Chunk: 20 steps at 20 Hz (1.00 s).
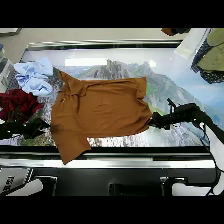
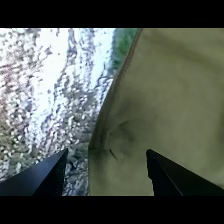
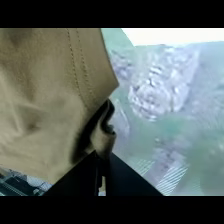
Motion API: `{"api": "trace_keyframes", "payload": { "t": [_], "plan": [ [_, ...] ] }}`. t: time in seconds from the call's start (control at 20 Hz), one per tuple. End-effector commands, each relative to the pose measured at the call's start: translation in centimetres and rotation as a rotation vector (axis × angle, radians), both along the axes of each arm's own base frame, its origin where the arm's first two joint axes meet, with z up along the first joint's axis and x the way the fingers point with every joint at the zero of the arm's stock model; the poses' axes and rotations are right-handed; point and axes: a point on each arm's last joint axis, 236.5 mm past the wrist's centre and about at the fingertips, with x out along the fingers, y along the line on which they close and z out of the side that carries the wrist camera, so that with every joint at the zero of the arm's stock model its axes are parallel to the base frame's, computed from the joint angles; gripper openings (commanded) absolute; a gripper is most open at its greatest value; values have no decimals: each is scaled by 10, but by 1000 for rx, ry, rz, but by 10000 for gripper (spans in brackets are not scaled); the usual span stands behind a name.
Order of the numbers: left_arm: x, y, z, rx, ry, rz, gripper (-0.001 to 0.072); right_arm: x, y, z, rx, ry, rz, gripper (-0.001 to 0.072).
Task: Fold the clothes and pants, and hang the long-sleeved shirts on hangers.
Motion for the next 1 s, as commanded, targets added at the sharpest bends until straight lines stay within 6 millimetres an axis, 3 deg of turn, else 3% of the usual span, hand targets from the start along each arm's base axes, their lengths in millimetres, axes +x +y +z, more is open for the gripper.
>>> {"api": "trace_keyframes", "payload": {
  "t": [0.0,0.25,0.3,0.4,0.55,0.65,0.75,0.85,0.95],
  "plan": [
    [3,-5,-11,-6,-13,2,536,-5,4,3,20,17,12,31],
    [13,-21,-26,-48,-5,1,516,-3,5,12,22,-2,6,31],
    [16,-26,-26,-56,-13,-8,419,-1,4,17,18,-19,5,30],
    [26,-35,-16,-88,-74,-30,22,4,3,29,9,-63,-1,30],
    [62,-42,26,-154,-209,-12,17,21,8,67,31,-190,-3,30],
    [86,-38,70,-130,-315,-51,16,44,9,109,32,-329,2,29],
    [109,-29,135,-53,-460,-98,15,72,2,172,-6,-505,4,29],
    [122,-14,216,66,-610,-93,15,92,-2,257,-40,-705,-4,29],
    [117,-5,308,207,-774,-81,15,92,-2,354,-81,-925,-5,29]
  ]
}}
